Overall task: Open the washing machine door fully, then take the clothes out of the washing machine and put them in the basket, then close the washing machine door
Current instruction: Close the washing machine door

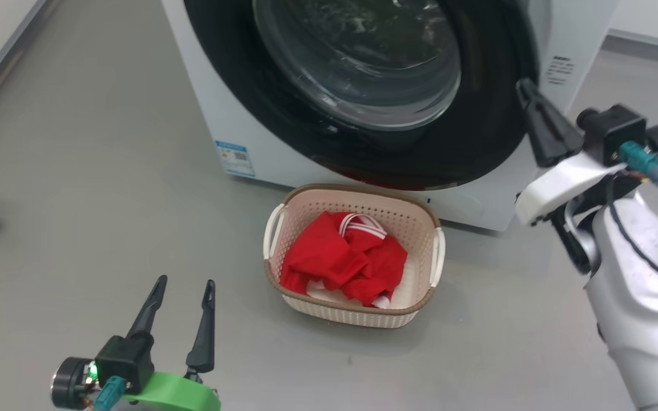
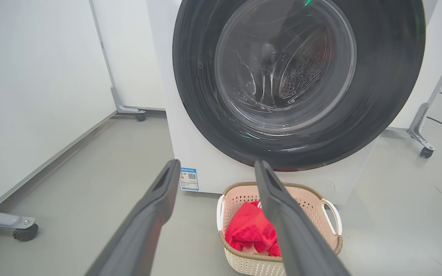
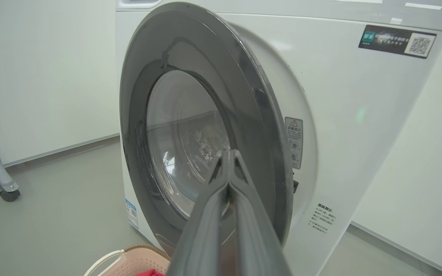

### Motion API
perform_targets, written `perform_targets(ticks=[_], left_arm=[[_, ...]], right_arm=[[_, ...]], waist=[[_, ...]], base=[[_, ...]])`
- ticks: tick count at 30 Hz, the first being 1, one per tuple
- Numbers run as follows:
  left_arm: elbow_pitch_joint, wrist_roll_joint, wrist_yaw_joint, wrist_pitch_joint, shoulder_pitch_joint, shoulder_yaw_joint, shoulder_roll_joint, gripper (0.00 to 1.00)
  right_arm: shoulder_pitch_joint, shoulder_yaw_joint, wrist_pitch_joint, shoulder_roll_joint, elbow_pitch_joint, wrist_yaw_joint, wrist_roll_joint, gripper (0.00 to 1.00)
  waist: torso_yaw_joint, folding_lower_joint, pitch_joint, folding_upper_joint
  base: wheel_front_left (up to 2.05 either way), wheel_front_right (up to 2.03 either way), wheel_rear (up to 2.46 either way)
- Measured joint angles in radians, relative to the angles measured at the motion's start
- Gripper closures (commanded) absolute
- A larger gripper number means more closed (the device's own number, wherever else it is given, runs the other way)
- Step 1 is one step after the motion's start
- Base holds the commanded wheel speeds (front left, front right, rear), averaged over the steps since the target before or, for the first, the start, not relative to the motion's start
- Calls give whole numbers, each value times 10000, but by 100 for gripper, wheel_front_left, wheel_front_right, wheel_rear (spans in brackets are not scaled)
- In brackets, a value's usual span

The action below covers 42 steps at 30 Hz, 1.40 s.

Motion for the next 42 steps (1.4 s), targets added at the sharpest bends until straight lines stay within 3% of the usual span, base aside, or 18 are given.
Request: perform_targets(ticks=[19, 42], left_arm=[[174, -27, -232, -378, -873, -414, -334, 0], [416, -180, -318, -585, -1458, -734, -495, 0]], right_arm=[[-2318, -364, 366, -556, 1490, 96, 318, 100], [-4149, -477, 353, -1289, 2558, 186, 313, 100]], waist=[[1505, 0, 1440, 0], [1827, 1, 2315, 0]], base=[[0, 0, 0], [0, 0, 0]])
